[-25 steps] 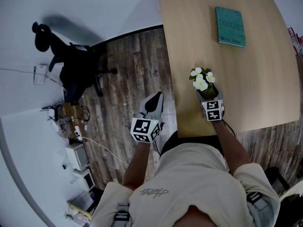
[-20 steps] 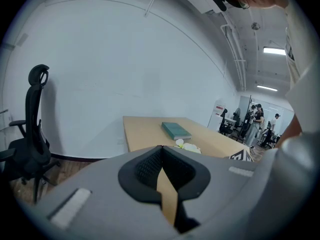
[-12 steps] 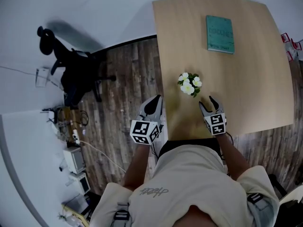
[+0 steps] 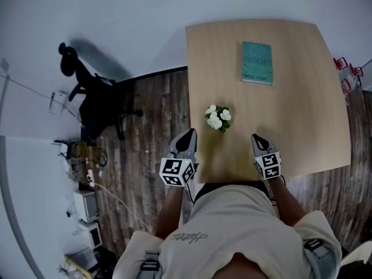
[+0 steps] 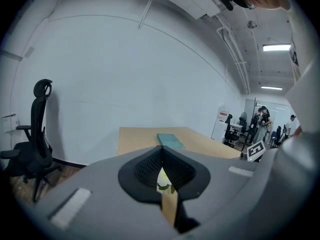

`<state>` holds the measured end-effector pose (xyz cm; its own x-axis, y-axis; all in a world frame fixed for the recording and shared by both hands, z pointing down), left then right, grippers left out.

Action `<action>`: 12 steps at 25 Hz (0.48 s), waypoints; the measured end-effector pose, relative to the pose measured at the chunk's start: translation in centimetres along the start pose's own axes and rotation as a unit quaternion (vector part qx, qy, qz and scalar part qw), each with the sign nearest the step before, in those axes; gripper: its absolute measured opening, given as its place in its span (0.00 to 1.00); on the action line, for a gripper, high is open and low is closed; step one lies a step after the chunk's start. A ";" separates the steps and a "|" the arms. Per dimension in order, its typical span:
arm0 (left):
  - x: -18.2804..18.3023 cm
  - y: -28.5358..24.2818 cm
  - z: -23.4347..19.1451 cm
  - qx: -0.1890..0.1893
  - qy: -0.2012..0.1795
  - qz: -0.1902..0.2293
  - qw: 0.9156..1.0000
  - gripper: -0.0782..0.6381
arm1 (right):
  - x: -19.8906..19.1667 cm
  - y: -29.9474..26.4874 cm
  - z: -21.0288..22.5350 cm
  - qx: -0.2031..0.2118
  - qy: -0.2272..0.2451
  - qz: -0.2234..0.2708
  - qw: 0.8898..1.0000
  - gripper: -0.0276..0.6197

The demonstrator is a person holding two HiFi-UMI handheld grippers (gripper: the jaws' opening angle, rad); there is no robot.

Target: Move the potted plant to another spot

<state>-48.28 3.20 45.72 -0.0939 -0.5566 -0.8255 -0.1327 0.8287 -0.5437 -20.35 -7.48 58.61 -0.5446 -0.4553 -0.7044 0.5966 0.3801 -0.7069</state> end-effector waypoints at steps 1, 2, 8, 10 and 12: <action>0.2 0.0 0.4 0.002 -0.001 0.003 1.000 0.13 | 0.1 0.4 0.5 0.002 0.000 0.005 1.000 0.05; 0.3 0.0 0.7 0.004 -0.002 0.006 1.000 0.13 | 0.2 0.8 1.0 0.005 -0.005 0.012 1.000 0.05; 1.5 0.2 2.6 0.013 0.004 0.024 1.000 0.13 | 1.8 3.8 4.1 0.024 -0.041 0.056 0.997 0.05; 2.1 0.4 3.2 0.011 0.015 0.034 0.999 0.13 | 2.9 5.0 5.0 0.029 -0.041 0.075 0.996 0.05; 2.8 0.7 3.6 0.013 0.018 0.045 0.999 0.13 | 4.3 6.0 5.8 0.027 -0.028 0.098 0.994 0.05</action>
<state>-45.05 2.44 42.46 -0.1398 -0.4809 -0.8656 -0.0961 0.8766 -0.4715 -15.74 -11.85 51.74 -0.3823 -0.4219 -0.8221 0.7196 0.4221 -0.5513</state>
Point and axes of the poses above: the fingertips, and each gripper's own axes: y backward along the fingers, z to its right, x out of its top, the point moved 8 cm from there along y, backward along the fingers, and after that the axes turned 15 degrees about -z, right-handed, at the moved point
